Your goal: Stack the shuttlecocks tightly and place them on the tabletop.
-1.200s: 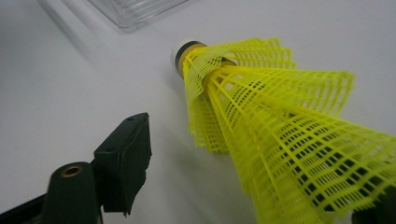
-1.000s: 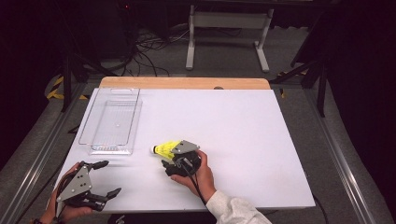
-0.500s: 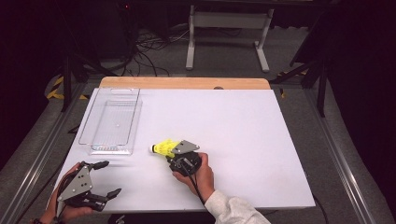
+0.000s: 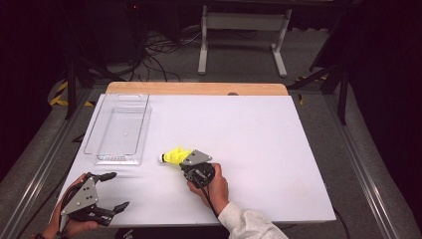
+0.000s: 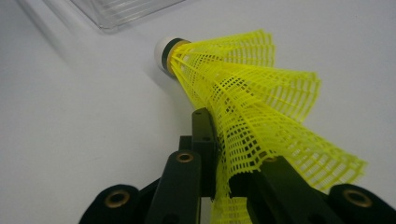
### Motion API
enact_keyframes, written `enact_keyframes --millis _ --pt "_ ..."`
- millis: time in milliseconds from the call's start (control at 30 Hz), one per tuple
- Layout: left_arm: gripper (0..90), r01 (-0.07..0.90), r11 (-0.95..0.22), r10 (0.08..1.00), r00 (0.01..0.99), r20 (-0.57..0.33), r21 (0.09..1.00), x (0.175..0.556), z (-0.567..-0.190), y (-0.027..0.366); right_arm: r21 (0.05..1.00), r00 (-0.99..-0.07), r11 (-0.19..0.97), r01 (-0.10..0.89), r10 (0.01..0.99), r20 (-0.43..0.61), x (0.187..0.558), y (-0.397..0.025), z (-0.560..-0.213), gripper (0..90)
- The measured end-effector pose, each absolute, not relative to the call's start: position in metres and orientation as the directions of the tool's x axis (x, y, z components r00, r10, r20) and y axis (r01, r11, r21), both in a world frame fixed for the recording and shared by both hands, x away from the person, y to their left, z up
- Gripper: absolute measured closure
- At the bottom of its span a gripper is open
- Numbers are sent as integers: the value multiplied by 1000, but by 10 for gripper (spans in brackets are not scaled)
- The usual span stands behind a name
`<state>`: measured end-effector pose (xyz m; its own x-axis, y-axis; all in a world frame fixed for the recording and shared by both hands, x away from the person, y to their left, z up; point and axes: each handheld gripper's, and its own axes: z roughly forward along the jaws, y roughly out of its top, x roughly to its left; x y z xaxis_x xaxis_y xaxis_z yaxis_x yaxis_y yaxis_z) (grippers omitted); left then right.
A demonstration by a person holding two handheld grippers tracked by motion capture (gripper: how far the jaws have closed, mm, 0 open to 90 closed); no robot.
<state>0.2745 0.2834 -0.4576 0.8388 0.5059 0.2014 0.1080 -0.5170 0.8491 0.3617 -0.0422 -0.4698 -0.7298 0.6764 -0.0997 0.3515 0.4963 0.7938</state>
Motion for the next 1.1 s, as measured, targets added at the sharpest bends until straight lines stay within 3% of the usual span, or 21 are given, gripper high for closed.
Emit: enact_keyframes --millis 1100 --pt "80 111 -516 508 838 199 849 278 -458 283 812 -718 466 351 690 -85 366 -56 -465 883"
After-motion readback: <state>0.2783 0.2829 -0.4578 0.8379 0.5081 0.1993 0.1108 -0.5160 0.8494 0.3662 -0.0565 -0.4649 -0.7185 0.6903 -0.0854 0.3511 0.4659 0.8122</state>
